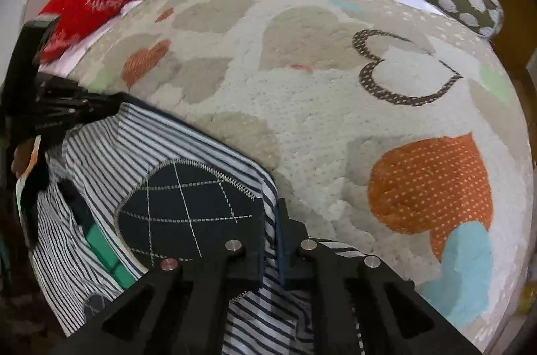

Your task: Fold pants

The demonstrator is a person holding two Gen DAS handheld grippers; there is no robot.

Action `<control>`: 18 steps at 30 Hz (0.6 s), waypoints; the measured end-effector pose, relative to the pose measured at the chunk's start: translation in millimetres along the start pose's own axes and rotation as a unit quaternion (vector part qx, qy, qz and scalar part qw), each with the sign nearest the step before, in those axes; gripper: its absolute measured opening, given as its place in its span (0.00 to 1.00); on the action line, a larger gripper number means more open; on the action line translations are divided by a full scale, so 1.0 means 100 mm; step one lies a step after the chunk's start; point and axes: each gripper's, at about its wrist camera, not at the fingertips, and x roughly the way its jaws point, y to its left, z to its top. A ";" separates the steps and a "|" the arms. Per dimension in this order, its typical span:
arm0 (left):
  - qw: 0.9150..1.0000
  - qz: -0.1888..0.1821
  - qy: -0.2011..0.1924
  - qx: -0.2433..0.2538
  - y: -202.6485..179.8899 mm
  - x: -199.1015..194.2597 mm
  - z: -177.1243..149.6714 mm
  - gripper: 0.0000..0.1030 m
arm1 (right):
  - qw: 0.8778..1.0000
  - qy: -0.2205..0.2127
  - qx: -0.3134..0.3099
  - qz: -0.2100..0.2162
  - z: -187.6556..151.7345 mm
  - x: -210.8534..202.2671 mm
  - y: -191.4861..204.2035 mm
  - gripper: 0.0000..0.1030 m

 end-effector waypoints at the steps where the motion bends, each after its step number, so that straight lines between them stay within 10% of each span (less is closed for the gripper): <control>1: 1.000 0.007 -0.008 0.002 -0.02 -0.08 -0.02 0.05 | 1.000 -0.005 -0.001 -0.009 0.00 -0.03 0.04 0.05; 18: 0.986 0.012 -0.152 -0.059 -0.44 -1.41 -1.43 0.05 | 0.994 -0.103 -0.038 -0.025 -1.06 -1.22 1.01 0.05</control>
